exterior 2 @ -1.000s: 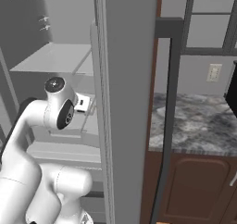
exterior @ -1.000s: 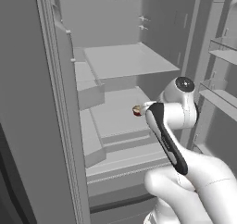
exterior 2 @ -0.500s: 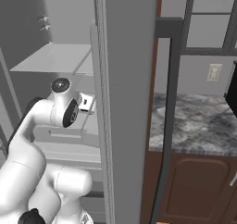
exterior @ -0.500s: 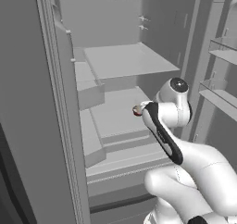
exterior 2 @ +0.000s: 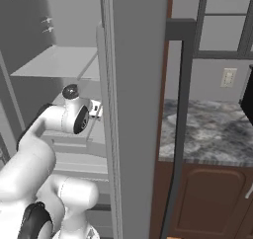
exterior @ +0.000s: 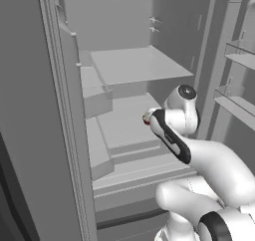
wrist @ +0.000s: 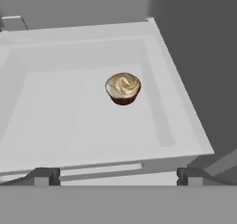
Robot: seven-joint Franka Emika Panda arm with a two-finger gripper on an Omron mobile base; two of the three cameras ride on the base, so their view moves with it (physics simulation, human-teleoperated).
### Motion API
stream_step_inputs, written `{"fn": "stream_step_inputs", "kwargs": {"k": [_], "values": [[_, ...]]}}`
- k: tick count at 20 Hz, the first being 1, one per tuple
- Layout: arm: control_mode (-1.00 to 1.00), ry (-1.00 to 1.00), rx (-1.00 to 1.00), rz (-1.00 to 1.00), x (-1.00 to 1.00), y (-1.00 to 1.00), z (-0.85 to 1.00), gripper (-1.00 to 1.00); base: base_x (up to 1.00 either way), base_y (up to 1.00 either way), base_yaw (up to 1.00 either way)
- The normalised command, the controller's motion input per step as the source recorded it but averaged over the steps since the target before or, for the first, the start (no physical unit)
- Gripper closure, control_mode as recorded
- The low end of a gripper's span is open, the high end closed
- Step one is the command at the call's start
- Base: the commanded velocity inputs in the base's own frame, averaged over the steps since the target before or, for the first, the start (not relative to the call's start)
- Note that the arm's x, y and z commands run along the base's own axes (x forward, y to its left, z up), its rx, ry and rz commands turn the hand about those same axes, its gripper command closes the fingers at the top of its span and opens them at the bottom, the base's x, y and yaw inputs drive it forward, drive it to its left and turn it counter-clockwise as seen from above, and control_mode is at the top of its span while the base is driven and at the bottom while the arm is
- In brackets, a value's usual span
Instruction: Take the cupcakes from the fridge and place them on the empty tray on the dining counter.
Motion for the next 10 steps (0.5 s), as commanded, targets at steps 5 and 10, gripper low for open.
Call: {"fn": "stream_step_inputs", "kwargs": {"k": [5,10], "values": [[-1.00,0.00,0.00,0.00,0.31,-0.07,-0.19,-1.00,0.00,0.00,0.00],[-1.00,0.00,0.00,0.00,0.35,0.00,-0.22,-1.00,0.00,0.00,0.00]]}}
